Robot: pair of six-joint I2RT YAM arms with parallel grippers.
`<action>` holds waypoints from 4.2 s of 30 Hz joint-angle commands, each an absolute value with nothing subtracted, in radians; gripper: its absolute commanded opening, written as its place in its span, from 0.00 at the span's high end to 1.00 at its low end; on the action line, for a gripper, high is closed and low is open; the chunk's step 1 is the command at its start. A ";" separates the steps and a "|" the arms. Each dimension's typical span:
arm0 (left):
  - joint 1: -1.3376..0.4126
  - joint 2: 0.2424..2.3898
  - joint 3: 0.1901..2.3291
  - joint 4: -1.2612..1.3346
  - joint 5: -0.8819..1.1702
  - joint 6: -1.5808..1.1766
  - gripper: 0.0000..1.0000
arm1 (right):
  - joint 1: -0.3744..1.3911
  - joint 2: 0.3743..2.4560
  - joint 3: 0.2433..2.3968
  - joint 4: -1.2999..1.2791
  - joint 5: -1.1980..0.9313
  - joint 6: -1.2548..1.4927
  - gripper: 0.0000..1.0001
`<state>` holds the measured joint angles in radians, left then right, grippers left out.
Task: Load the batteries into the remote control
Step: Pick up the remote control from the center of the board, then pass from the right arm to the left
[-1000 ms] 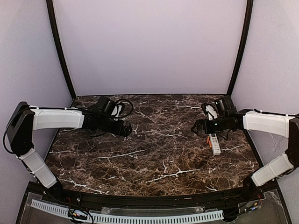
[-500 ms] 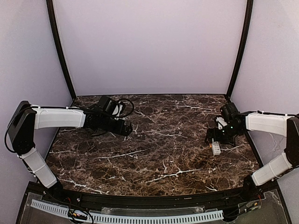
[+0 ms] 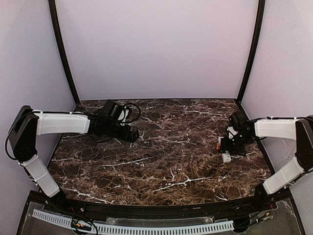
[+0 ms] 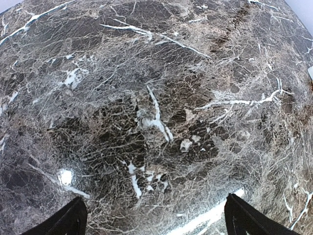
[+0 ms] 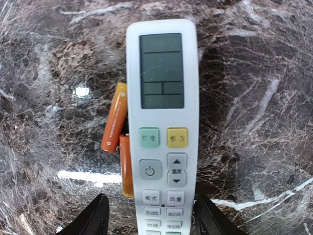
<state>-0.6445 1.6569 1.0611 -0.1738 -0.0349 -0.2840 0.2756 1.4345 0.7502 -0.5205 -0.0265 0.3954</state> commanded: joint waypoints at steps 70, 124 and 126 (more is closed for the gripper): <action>-0.650 1.686 1.035 -0.125 -0.040 -0.301 0.01 | 0.283 1.462 0.876 -0.475 -0.179 0.287 0.82; -0.697 1.588 0.829 1.202 0.621 -0.823 0.20 | 0.689 1.683 1.059 0.707 -1.158 0.715 0.84; -0.702 1.598 0.840 1.202 0.621 -0.829 0.22 | 0.690 1.686 1.053 0.718 -1.159 0.720 0.84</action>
<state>-0.6903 1.5871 0.8024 1.1618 0.6102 -0.7975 0.6781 1.6772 1.0489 0.6552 -1.1450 0.7101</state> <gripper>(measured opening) 0.797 0.349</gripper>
